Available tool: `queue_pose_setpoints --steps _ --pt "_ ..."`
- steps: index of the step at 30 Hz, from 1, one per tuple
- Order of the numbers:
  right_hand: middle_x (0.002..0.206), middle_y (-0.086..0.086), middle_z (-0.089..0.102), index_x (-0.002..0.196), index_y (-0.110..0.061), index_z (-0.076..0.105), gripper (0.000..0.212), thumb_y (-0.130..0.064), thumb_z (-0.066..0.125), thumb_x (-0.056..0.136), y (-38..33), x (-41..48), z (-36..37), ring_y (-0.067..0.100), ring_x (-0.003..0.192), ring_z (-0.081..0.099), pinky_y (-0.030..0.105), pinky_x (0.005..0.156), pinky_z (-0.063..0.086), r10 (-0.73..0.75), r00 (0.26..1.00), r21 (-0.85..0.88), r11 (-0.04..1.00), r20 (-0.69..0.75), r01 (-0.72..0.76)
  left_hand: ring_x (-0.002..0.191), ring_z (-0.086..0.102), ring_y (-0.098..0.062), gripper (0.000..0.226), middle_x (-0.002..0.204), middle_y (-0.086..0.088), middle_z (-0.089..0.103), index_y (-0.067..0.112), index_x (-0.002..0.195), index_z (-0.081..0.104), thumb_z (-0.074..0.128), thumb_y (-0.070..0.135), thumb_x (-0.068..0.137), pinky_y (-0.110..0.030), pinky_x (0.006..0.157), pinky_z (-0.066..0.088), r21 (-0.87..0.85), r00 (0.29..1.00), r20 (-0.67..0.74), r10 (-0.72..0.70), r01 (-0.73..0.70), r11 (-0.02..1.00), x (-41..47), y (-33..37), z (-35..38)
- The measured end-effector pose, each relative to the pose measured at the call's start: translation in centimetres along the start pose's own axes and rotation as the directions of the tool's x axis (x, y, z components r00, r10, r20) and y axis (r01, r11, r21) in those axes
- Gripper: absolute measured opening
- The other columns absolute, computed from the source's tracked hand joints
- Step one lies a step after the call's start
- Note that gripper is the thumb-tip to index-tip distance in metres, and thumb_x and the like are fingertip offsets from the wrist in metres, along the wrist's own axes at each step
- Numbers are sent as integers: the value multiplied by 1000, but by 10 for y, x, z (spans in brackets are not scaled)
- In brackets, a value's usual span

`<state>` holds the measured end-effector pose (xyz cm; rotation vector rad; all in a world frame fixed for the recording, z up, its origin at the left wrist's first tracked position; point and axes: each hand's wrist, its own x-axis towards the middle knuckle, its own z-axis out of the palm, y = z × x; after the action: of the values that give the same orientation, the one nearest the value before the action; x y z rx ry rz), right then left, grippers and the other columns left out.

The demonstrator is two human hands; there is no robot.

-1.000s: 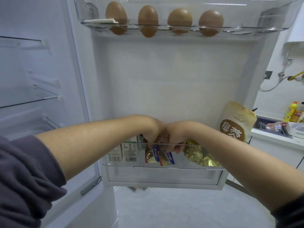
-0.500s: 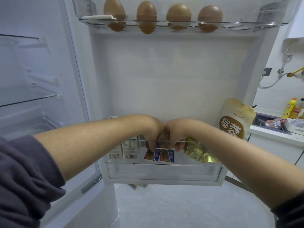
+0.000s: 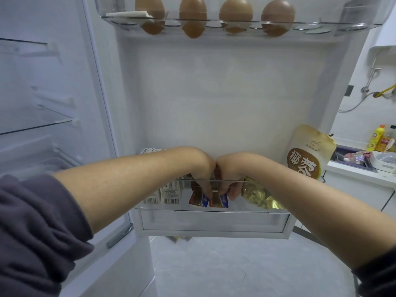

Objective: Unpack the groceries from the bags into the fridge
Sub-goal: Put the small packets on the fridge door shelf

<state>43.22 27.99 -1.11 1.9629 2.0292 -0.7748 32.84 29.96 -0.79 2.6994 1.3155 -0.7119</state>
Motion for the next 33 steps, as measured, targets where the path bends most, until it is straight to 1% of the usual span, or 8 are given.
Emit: queue_pose_setpoints --steps 3,7,13,18,22,24,29,33 --pt "74 10 72 95 -1 65 13 -11 71 88 0 2 1 11 48 67 21 50 56 -18 1000 13 1000 -26 18 96 61 -22 46 98 5 63 24 120 61 72 48 82 -33 85 50 -10 1000 9 -14 14 1000 0 -3 1" --pt "73 11 71 92 -2 64 11 -9 72 87 1 6 2 13 50 68 24 55 59 -17 999 38 999 -30 18 89 57 -20 39 79 11 55 23 115 62 72 45 84 -30 78 45 10 1000 -10 -5 5 1000 2 -5 2" --pt "68 9 70 83 -4 60 11 -7 68 90 1 3 -2 13 47 67 22 48 56 -3 999 18 1000 -38 4 86 53 -19 30 76 13 51 25 104 58 73 42 84 -29 77 42 38 1000 -28 12 -11 999 1 -5 -1" --pt "65 11 67 81 -2 55 15 -3 63 93 -1 2 -3 15 42 65 22 41 52 11 999 34 999 -41 -10 106 57 -22 51 121 1 63 17 132 57 73 32 86 -29 85 43 70 1000 3 20 -21 997 -3 -4 -3" --pt "53 5 67 81 -6 54 16 -4 63 93 -1 0 0 14 44 66 22 44 54 -1 999 63 998 -44 4 114 57 -24 54 127 -1 62 17 135 55 74 31 86 -31 92 44 88 999 7 38 -39 995 -4 -5 -3" --pt "62 7 69 91 -4 57 9 -6 65 92 -1 -3 0 14 45 66 22 46 55 -6 999 74 997 -39 9 111 58 -23 53 124 -1 63 17 133 57 74 32 85 -29 88 45 86 999 2 38 -38 996 -5 -6 -3" --pt "97 17 74 128 -1 53 38 -11 65 93 -2 -12 -2 14 50 67 23 53 58 -11 999 18 1000 -47 12 93 53 -19 47 117 1 62 18 125 58 74 34 85 -28 77 41 84 1000 -2 25 -24 996 -10 -7 -7" --pt "91 13 71 135 -4 47 45 -7 64 93 0 -29 -7 19 56 66 29 61 58 -37 984 21 999 -176 42 100 54 -20 53 122 1 58 14 135 52 66 39 90 -29 79 44 124 998 -26 -57 59 990 -25 -2 -13"
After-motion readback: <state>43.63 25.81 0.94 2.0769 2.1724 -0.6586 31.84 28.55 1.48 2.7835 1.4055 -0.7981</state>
